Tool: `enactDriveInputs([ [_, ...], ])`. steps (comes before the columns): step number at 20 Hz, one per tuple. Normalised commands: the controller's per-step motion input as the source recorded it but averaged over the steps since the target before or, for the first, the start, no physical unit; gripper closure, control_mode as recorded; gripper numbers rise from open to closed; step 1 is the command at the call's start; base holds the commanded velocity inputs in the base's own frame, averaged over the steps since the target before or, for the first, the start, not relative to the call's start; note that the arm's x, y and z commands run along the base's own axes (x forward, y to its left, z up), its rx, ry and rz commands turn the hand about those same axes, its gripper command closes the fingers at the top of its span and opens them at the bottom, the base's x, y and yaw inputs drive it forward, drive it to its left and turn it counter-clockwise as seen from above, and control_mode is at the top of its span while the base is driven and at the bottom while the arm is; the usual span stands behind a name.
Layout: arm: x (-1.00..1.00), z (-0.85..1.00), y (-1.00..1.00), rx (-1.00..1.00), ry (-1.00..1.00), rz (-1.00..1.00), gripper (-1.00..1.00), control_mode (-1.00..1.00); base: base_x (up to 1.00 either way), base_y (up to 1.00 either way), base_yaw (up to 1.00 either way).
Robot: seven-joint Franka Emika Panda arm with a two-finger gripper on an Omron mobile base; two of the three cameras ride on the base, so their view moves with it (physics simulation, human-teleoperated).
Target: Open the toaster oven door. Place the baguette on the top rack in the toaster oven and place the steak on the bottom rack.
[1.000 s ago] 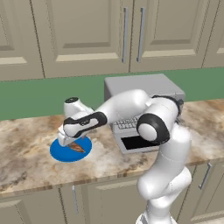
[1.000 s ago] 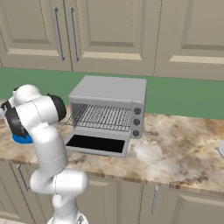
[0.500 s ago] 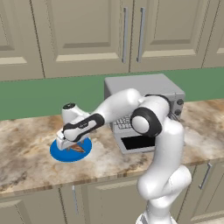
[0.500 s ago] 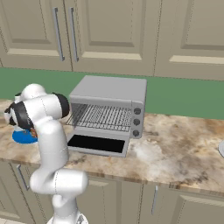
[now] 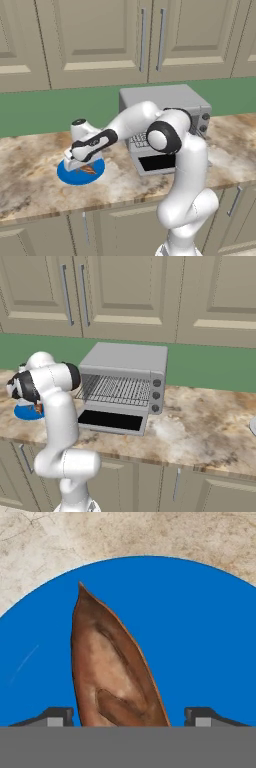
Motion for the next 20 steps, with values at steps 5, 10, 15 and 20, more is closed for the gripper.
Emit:
enactDriveInputs([
  [5,-0.14,0.08,-0.13,0.01,-0.06,0.03,1.00,-1.00,0.00,0.00,0.00],
  [10,-0.65,0.66,-0.48,-0.14,-0.27,0.17,1.00,-1.00,0.00,0.00,0.00],
  [15,-0.94,0.83,-0.87,-0.29,-0.30,0.24,1.00,-1.00,0.00,0.00,0.00],
  [20,-0.39,0.98,-1.00,-0.31,-0.20,0.22,1.00,-1.00,0.00,0.00,0.00],
])
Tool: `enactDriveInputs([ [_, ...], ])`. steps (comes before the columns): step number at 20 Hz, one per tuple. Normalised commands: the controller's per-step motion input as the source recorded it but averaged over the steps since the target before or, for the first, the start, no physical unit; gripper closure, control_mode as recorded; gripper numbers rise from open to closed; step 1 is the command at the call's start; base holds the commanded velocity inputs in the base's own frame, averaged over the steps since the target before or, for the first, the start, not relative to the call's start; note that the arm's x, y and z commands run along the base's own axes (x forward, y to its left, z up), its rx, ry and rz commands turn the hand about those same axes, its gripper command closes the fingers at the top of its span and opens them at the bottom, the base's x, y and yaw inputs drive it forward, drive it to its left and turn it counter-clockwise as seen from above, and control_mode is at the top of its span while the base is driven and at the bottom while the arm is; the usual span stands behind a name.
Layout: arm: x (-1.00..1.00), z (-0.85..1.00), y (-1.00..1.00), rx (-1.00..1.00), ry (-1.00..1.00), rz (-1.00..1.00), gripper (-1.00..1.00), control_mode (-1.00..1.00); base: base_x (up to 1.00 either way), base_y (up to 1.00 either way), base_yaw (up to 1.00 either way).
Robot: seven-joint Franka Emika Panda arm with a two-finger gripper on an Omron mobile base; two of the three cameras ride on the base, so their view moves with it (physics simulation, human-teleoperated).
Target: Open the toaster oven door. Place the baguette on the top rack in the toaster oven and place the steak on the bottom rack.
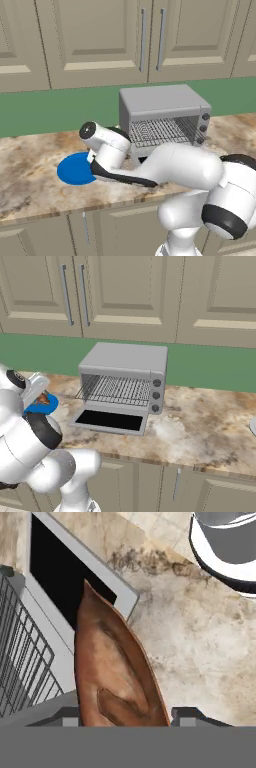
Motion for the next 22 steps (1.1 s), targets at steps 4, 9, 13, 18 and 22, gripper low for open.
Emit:
enactDriveInputs([
  [4,-0.01,0.72,-1.00,-0.29,-0.01,0.20,1.00,-1.00,0.00,0.00,0.00],
  [9,0.01,0.17,-1.00,-0.21,0.04,0.21,1.00,-1.00,0.00,0.00,0.00],
  [13,0.34,0.09,-0.90,-0.01,0.02,0.09,1.00,-1.00,0.00,0.00,0.00],
  [18,0.57,0.00,-0.70,0.00,0.09,0.06,1.00,-1.00,0.00,0.00,0.00],
  [22,0.68,0.00,-0.22,0.00,0.01,0.02,1.00,-1.00,0.00,0.00,0.00],
])
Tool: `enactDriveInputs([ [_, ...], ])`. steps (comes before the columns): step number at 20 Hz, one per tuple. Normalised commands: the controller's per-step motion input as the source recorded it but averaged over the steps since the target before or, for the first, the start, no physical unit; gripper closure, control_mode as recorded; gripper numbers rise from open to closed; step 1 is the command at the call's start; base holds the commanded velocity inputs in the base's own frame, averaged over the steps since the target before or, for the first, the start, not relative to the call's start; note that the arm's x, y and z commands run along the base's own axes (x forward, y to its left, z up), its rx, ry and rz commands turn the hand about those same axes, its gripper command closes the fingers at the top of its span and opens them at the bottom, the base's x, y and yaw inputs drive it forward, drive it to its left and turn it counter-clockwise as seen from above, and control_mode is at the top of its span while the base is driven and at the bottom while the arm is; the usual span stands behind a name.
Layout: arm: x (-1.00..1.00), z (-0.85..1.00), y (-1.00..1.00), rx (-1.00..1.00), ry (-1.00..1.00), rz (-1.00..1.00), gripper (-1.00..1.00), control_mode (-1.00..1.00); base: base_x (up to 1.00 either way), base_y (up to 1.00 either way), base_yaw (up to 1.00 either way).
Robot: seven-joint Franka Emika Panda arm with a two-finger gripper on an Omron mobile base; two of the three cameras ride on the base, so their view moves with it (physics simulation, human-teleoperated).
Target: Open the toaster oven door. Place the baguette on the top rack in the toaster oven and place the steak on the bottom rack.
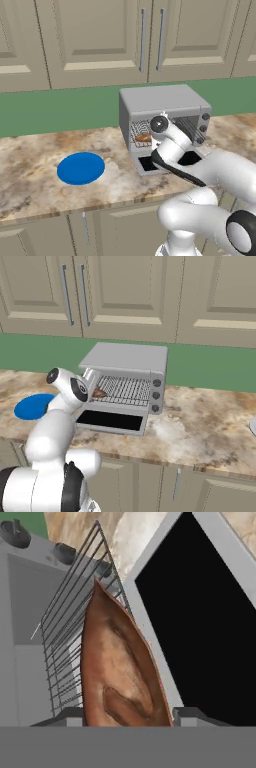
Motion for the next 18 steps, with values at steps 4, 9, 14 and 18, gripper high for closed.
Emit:
enactDriveInputs([
  [4,0.45,-0.03,-0.16,0.00,0.00,0.01,1.00,-1.00,0.00,0.00,0.00],
  [9,0.25,-0.05,-0.04,0.00,0.00,0.00,1.00,-1.00,0.00,0.00,0.00],
  [14,0.26,-0.18,-0.10,0.00,0.00,0.00,1.00,-1.00,0.00,0.00,0.00],
  [18,0.27,-0.31,-0.16,0.00,0.00,0.00,1.00,-1.00,0.00,0.00,0.00],
])
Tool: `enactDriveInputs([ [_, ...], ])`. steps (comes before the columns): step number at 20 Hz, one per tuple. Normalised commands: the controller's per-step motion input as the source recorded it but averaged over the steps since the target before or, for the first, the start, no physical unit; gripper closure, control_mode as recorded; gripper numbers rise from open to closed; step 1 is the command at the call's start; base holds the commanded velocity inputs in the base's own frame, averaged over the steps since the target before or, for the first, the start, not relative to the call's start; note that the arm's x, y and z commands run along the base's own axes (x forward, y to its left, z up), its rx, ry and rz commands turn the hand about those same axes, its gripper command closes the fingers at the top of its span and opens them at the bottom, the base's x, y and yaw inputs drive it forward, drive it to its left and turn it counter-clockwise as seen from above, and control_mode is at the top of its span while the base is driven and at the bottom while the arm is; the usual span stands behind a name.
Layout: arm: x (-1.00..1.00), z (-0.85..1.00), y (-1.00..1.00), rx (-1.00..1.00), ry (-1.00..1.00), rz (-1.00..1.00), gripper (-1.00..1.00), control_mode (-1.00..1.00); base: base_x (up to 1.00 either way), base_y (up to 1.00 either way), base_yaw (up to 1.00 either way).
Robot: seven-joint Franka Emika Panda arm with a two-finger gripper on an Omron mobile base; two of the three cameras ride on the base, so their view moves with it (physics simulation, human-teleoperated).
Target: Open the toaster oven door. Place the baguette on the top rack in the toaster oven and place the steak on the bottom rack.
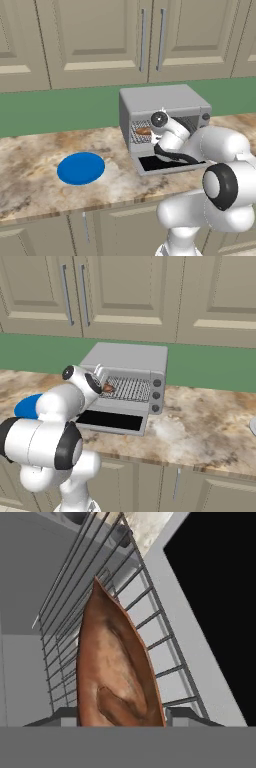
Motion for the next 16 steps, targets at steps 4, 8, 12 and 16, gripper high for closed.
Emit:
enactDriveInputs([
  [4,0.00,-0.44,-0.20,0.00,0.00,0.00,-1.00,-1.00,0.00,0.00,0.00],
  [8,0.00,-0.29,-0.09,0.00,0.01,0.00,-1.00,-1.00,0.00,0.00,0.00],
  [12,-0.01,0.03,-0.07,0.00,0.00,0.00,-1.00,-1.00,0.00,0.00,0.00],
  [16,-0.24,0.26,-0.09,0.07,0.04,0.01,-1.00,-1.00,0.00,0.00,0.00],
])
